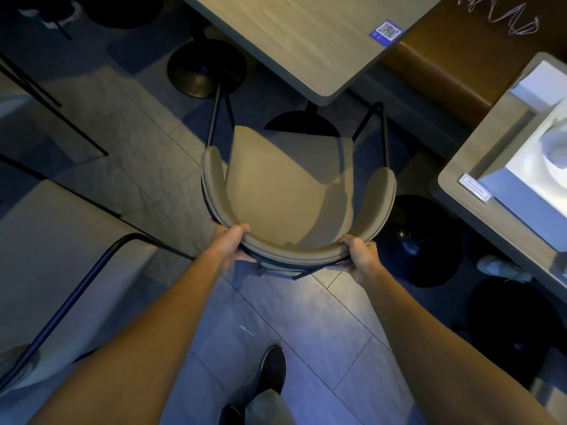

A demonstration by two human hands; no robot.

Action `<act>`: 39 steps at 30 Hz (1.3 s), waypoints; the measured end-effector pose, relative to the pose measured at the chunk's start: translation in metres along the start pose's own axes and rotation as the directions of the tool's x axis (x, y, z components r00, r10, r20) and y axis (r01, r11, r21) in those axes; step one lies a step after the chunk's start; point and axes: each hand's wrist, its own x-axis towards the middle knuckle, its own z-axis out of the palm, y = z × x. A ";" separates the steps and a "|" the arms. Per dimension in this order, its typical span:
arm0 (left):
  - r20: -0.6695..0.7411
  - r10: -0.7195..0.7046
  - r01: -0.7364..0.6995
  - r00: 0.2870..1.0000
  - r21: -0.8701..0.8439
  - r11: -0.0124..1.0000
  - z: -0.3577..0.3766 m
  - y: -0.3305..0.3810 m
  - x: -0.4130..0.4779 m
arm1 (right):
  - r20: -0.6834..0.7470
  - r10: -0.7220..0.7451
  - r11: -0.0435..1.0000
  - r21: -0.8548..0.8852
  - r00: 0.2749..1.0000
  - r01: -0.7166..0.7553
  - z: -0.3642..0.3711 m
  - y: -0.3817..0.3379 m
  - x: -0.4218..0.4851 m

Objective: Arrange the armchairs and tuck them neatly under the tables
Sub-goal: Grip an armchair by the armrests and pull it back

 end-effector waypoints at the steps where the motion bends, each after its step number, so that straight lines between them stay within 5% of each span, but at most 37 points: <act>1: 0.001 -0.008 0.008 1.000 -0.012 1.000 -0.001 0.000 0.001 | -0.005 -0.002 1.000 0.003 1.000 0.002 0.000 0.000 0.001; 11: 0.033 -0.020 0.016 0.999 0.098 0.995 -0.021 -0.014 0.033 | 0.002 -0.046 0.999 0.008 0.999 0.046 0.000 0.008 -0.007; 23: -0.006 0.147 -0.144 0.989 0.174 0.974 -0.065 -0.047 -0.054 | 0.096 -0.106 0.993 -0.043 0.990 0.111 0.028 0.057 -0.083; 39: -0.233 0.320 -0.342 0.918 -0.061 0.938 -0.365 -0.163 -0.301 | 0.489 -0.119 0.934 -0.239 0.864 0.264 0.176 0.258 -0.378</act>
